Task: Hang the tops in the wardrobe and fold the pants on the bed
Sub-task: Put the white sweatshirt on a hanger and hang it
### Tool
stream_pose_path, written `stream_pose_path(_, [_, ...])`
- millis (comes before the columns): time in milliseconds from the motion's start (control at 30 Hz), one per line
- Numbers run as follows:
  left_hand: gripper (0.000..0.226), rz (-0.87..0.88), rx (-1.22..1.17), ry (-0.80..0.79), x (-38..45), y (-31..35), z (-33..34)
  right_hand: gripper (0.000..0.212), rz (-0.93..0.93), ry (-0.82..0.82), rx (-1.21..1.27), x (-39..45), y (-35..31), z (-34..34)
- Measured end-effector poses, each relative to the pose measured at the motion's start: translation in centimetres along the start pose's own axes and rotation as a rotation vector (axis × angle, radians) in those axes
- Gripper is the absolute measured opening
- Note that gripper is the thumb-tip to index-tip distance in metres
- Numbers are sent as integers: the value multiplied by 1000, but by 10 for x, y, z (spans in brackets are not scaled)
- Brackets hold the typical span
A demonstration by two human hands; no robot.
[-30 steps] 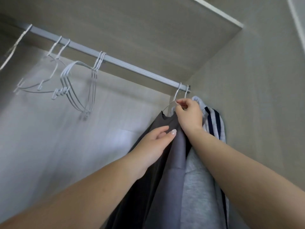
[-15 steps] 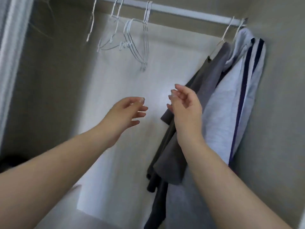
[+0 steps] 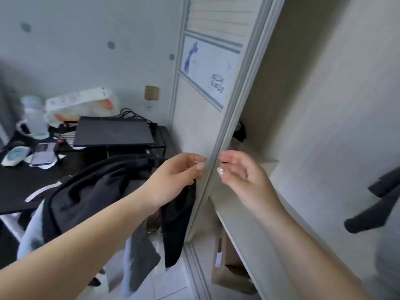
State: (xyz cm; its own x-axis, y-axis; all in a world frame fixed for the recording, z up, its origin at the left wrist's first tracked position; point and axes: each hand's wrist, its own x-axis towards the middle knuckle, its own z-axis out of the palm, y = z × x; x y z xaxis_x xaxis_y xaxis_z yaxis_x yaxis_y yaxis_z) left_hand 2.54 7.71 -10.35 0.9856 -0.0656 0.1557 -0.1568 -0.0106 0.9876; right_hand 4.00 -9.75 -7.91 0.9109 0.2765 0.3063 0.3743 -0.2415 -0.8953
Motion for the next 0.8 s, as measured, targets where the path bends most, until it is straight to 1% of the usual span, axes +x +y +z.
stream_pose_path(67, [18,-57,20,115,-43,-15,-33,28,22,-148,25,-12,5,46])
stream_pose_path(200, [16,-129,-6,429,-139,-44,-109,25,-5,-409,67,-34,-12,153])
stream_pose_path(300, [15,-162,-60,687,-222,-54,-158,23,-45,-599,121,-57,-40,234])
stream_pose_path(367, [15,-159,-84,826,-278,-55,-182,21,-68,-709,164,-81,-58,282])
stream_pose_path(467, [15,-168,-113,1023,-373,-53,-211,20,-109,-890,215,-128,-89,353])
stream_pose_path(500, [16,-170,-120,1093,-416,-51,-220,21,-124,-959,229,-153,-103,383])
stream_pose_path(567, [23,-182,-129,1172,-469,-47,-230,20,-165,-1035,243,-186,-118,417])
stream_pose_path(600, [25,-193,-118,1234,-513,-44,-237,19,-187,-1099,256,-216,-131,445])
stream_pose_path(700, [33,-216,-93,1345,-613,-38,-247,22,-201,-1251,287,-290,-162,500])
stream_pose_path(800, [39,-232,-87,1462,-695,-32,-244,20,-182,-1391,311,-355,-185,547])
